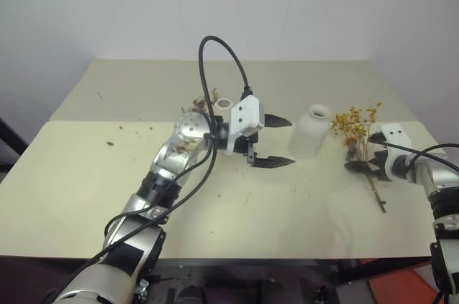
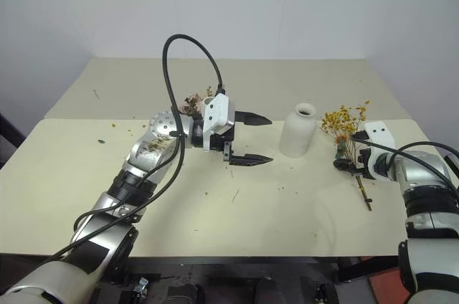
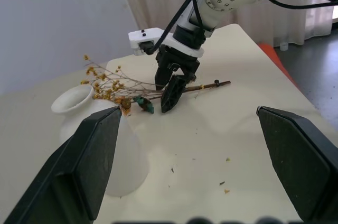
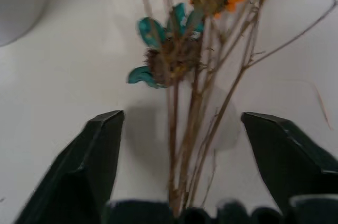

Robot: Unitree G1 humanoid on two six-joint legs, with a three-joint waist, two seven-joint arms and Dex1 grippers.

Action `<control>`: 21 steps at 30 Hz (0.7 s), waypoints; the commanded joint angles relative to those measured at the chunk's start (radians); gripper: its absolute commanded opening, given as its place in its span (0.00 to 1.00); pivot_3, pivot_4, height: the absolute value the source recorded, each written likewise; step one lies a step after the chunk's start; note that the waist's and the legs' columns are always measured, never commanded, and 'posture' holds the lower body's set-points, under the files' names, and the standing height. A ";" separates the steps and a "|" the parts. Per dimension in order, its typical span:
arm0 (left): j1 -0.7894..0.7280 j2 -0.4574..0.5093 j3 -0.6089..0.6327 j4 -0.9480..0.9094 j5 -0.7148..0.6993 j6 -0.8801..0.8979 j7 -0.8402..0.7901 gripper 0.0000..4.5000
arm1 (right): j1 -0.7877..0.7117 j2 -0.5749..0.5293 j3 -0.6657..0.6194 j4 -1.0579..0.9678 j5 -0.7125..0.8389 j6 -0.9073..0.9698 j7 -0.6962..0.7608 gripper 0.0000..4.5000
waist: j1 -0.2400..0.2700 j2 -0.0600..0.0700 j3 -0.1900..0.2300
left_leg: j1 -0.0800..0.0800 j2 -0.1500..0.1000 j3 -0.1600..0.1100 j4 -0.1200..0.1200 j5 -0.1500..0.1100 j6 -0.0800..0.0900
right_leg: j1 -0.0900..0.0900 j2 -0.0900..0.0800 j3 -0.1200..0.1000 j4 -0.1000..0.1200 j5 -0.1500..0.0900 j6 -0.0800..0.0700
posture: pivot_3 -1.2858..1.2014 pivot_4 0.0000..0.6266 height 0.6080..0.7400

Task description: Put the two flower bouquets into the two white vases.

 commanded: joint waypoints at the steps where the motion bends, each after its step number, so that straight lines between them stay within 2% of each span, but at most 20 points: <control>1: 0.010 0.007 0.012 -0.069 -0.006 0.020 0.019 1.00 | -0.048 -0.005 -0.016 0.036 -0.037 -0.036 0.020 0.64 | 0.000 0.000 0.000 | 0.000 0.000 0.000 0.000 0.000 0.000 | 0.000 0.000 0.000 0.000 0.000 0.000 | 0.52 0.24 1.00; 9: 0.029 0.016 0.009 -0.086 -0.003 0.028 0.029 1.00 | -0.046 -0.003 -0.018 0.006 -0.074 0.001 0.040 0.01 | -0.002 0.000 0.000 | 0.001 0.000 0.000 0.000 0.000 0.000 | 0.000 0.000 0.000 0.000 0.000 0.000 | 0.52 0.24 1.00; 17: 0.014 0.022 0.017 -0.057 -0.003 0.012 0.019 1.00 | 0.017 -0.018 -0.092 -0.159 -0.064 0.060 -0.026 0.01 | -0.001 0.000 0.000 | 0.000 0.000 0.000 0.000 0.000 0.000 | 0.000 0.000 0.000 0.000 0.000 0.000 | 0.52 0.24 1.00; 21: 0.016 0.034 0.026 -0.059 -0.007 0.016 0.020 1.00 | 0.077 -0.009 -0.234 -0.364 -0.042 0.076 -0.150 0.01 | 0.000 0.001 0.000 | 0.000 0.000 0.000 0.000 0.000 0.000 | 0.000 0.000 0.000 0.001 0.000 0.000 | 0.52 0.24 1.00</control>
